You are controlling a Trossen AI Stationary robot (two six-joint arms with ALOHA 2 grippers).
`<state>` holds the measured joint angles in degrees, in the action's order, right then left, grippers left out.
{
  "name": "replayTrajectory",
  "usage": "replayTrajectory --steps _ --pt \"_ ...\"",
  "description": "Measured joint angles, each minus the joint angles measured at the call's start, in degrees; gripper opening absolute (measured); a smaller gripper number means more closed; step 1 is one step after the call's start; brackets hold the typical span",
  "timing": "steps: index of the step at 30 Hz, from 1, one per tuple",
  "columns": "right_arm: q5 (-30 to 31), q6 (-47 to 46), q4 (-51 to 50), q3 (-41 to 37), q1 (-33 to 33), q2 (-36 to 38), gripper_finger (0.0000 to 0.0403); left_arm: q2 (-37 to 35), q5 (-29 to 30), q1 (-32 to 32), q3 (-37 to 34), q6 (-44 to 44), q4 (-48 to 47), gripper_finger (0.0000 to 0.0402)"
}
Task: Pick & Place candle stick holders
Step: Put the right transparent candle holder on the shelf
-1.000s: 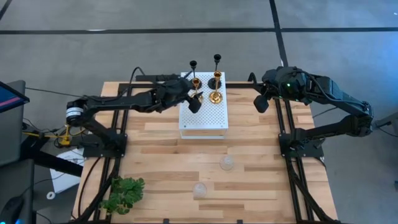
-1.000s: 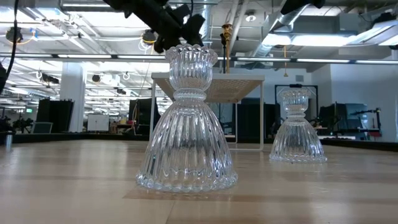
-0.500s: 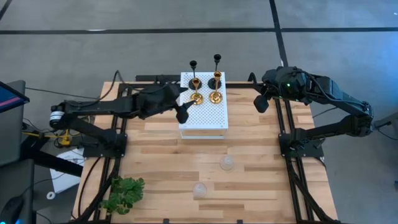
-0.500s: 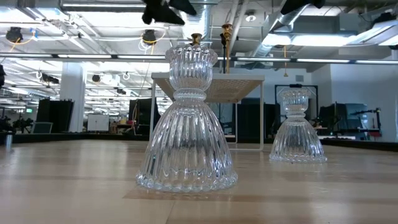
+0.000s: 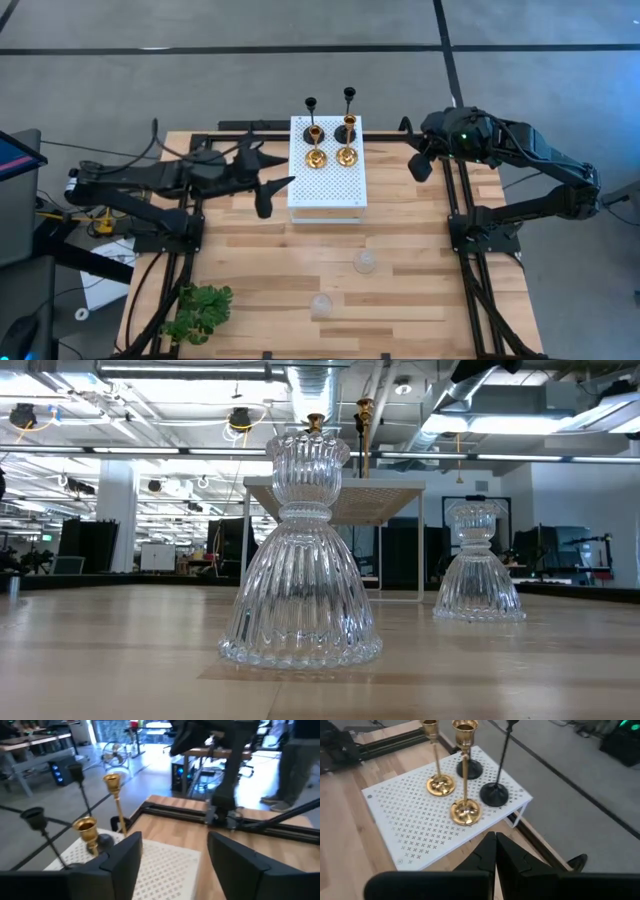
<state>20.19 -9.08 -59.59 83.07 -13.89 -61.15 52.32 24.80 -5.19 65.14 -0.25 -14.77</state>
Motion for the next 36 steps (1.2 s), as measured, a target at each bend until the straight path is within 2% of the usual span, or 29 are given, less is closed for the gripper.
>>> replayTrajectory --steps 8,14,18,24,32,34,36 --pt "-4.0 -3.7 0.0 0.0 3.6 0.0 0.0000 -1.1 -0.1 -2.3 0.0 0.0 -0.3 0.0152" --pt "-4.1 -7.0 0.0 0.0 11.8 -0.9 0.0000 -0.7 0.0 -2.3 0.0 0.0 -0.8 0.0101" --pt "-4.1 -7.5 0.0 0.0 18.6 -2.9 0.0000 -0.4 -2.3 -2.3 -0.6 -1.0 -0.8 0.0076" --pt "-4.3 -7.5 0.0 0.0 26.6 -7.3 0.0000 -0.2 -6.2 -2.3 -2.2 -7.8 -0.7 0.0054" --pt "-5.3 -11.0 0.0 0.0 32.7 -14.0 0.0000 -0.2 -10.5 -2.3 -4.1 -14.3 -0.4 0.0042" --pt "-3.7 -12.4 0.0 0.0 34.3 -15.8 0.0000 -0.2 -10.5 -2.3 -4.6 -15.5 -0.4 0.0040" --pt "0.5 -13.3 0.5 0.0 36.1 -17.5 0.0000 -0.2 -10.5 -2.7 -5.3 -16.7 -0.3 0.0038"
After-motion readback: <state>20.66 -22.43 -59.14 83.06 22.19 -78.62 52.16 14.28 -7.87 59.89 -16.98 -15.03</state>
